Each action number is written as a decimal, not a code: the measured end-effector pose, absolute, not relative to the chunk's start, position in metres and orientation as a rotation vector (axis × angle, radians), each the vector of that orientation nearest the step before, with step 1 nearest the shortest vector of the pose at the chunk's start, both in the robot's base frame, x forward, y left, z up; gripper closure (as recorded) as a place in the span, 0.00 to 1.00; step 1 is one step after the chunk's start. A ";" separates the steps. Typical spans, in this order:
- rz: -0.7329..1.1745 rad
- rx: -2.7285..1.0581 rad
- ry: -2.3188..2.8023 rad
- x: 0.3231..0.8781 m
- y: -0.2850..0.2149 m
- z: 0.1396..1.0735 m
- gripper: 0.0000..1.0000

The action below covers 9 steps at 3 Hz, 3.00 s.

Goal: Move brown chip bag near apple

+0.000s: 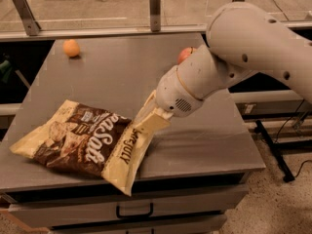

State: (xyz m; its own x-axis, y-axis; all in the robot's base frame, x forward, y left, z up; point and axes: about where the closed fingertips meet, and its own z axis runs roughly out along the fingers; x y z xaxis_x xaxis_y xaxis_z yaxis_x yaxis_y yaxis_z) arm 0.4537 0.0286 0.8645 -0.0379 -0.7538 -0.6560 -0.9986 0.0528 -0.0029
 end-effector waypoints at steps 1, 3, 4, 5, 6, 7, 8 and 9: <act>0.576 -1.726 1.795 0.470 -0.006 0.901 1.00; 0.540 -1.711 1.777 0.472 -0.013 0.910 1.00; 0.481 -1.742 1.765 0.483 -0.045 0.913 1.00; 0.408 -1.801 1.750 0.498 -0.088 0.923 1.00; 0.353 -1.851 1.751 0.522 -0.127 0.933 1.00; 0.323 -1.893 1.765 0.549 -0.158 0.939 1.00; 0.306 -1.909 1.780 0.576 -0.183 0.939 1.00; 0.299 -1.914 1.796 0.592 -0.196 0.932 0.81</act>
Offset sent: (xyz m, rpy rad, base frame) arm 0.0147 -0.0310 0.0322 0.0116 -0.0710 -0.0171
